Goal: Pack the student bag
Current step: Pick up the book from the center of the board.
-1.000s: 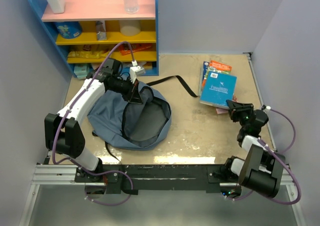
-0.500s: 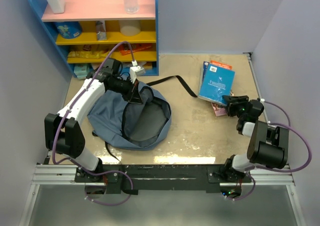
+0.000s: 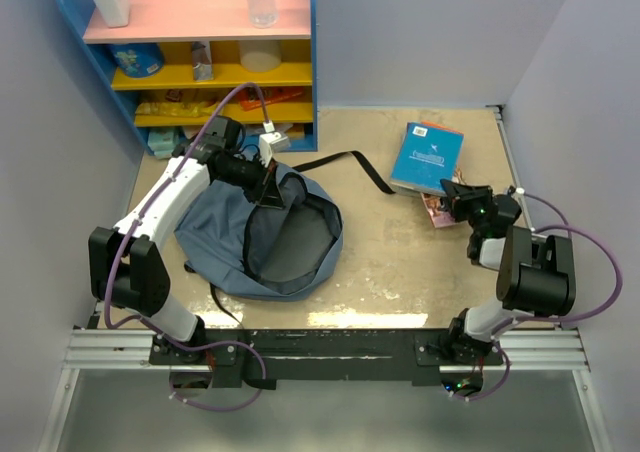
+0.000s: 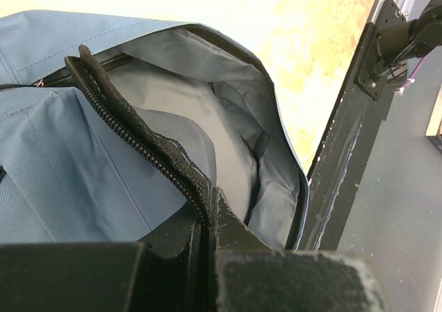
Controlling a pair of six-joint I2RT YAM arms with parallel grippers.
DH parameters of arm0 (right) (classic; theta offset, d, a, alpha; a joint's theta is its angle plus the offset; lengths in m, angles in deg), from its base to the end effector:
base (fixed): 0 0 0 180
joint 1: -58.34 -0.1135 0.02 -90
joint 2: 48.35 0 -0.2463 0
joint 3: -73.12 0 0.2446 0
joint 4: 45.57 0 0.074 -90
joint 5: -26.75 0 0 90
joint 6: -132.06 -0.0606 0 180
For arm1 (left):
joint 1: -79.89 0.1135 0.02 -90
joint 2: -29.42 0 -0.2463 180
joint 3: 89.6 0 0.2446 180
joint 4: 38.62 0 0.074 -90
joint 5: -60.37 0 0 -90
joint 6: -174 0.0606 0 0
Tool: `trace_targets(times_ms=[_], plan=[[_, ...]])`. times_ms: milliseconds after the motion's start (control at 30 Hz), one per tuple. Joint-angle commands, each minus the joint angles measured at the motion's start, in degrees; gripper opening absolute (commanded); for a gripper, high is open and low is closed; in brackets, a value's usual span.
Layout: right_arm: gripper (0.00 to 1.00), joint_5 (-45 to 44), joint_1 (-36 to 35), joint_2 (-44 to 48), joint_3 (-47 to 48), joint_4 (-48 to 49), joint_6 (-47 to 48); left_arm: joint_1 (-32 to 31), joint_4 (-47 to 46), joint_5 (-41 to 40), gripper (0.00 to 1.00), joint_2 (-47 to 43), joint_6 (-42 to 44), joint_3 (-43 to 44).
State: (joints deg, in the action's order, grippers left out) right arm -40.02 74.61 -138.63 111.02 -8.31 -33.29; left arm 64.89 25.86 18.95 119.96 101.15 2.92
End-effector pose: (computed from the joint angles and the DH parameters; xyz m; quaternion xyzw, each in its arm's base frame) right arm 0.2906 -0.0599 0.1322 0.4723 0.6299 0.4327 0.4393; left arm 0.2968 -0.1266 0.2670 0.3391 0.8237 -0.3954 0.2241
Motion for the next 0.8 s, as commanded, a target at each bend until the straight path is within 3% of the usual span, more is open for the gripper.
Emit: trace_targets(times_ms=[0,333,467,600,767], plan=[[0.00,-2.0,-0.8,2.6,-3.0,0.7,-1.3,0.6,0.0,0.6,0.00,-1.2,0.9,2.3],[0.00,-3.4,-12.3,21.0,-2.8,-5.5,-7.4,0.9,-3.4,-1.6,0.00,-0.5,-1.9,2.2],[0.00,-4.6,-17.4,28.6,-2.5,-10.1,-8.1,1.5,-7.3,-6.7,0.00,-0.1,-5.1,2.3],[0.00,-3.9,-19.3,29.3,-0.1,-11.5,-8.1,1.9,-11.1,-11.6,0.00,2.7,-7.4,3.8],[0.00,-2.7,-22.4,28.7,5.1,-13.7,-8.1,2.3,-11.9,-12.0,0.00,6.7,-8.8,6.1]])
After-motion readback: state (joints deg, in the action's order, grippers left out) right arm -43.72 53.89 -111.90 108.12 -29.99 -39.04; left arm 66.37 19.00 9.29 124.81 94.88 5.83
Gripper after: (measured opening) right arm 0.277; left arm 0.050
